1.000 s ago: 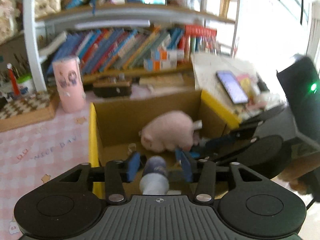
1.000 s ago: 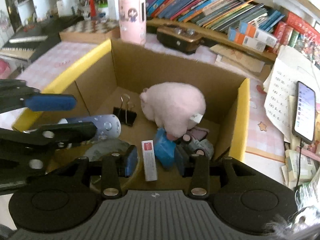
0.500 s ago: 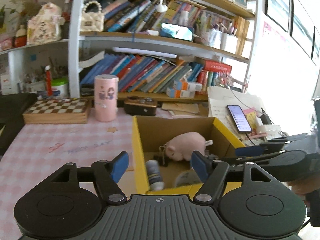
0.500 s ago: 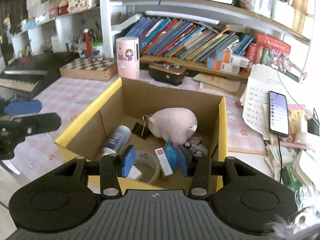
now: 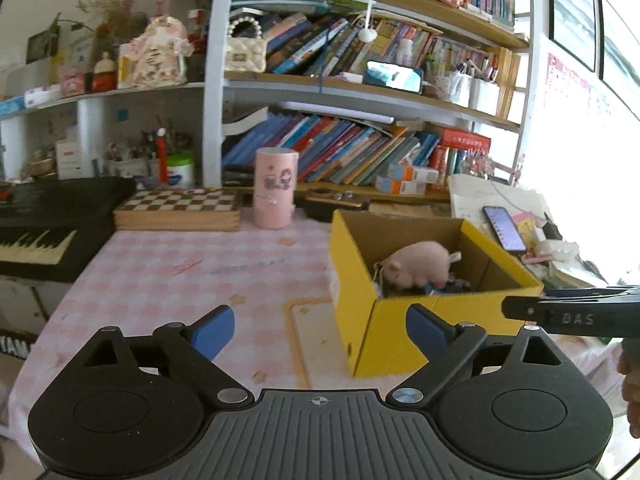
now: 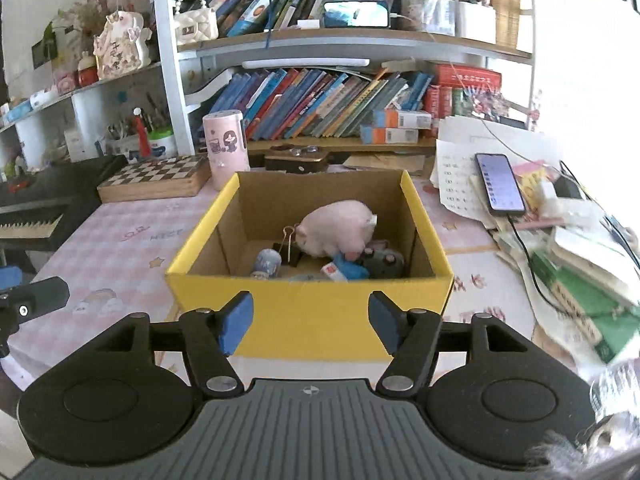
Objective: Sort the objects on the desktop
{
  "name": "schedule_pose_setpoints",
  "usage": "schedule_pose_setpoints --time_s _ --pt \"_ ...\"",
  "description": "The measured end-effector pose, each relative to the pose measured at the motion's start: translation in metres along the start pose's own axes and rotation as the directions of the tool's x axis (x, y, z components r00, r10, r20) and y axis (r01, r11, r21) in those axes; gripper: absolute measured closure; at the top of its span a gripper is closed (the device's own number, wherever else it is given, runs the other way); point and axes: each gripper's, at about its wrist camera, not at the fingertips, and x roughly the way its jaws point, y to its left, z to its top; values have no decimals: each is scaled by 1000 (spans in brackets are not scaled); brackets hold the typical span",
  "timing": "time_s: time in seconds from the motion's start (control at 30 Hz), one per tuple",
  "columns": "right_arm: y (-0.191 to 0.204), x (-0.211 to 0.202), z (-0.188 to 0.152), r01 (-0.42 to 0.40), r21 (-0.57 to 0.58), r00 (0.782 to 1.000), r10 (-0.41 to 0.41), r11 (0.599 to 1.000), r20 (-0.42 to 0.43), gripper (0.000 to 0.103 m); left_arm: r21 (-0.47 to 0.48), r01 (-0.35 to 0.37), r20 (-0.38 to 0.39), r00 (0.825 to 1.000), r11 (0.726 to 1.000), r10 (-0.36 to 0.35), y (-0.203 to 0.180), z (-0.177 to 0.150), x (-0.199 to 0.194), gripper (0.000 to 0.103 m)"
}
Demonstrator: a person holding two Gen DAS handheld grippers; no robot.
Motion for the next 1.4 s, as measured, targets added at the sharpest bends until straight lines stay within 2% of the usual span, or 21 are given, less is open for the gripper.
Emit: schedule_pose_setpoints --time_s 0.33,0.5,0.63,0.87,1.0,1.2,1.4 --pt "44 -44 -50 24 18 1000 -24 1000 2 31 26 -40 -27 999 999 41 16 -35 -42 6" --pt "64 -62 -73 37 8 999 -38 999 11 21 29 -46 -36 998 998 47 21 -49 -59 5" --pt "75 -71 -88 49 25 999 -49 998 -16 17 37 -66 -50 996 997 67 25 -57 -67 5" --pt "87 -83 -105 67 20 997 -66 998 -31 9 51 -124 -57 990 991 127 31 -70 -83 1" --pt "95 -86 -111 53 10 998 -52 999 -44 9 50 -144 -75 986 988 147 37 -76 -88 0" --pt "106 -88 -118 31 -9 998 -32 999 -63 7 31 -142 -102 984 989 145 44 -82 -93 0" --pt "109 -88 -123 37 -11 996 -38 999 -80 4 50 -140 -113 983 989 145 43 -86 -95 0"
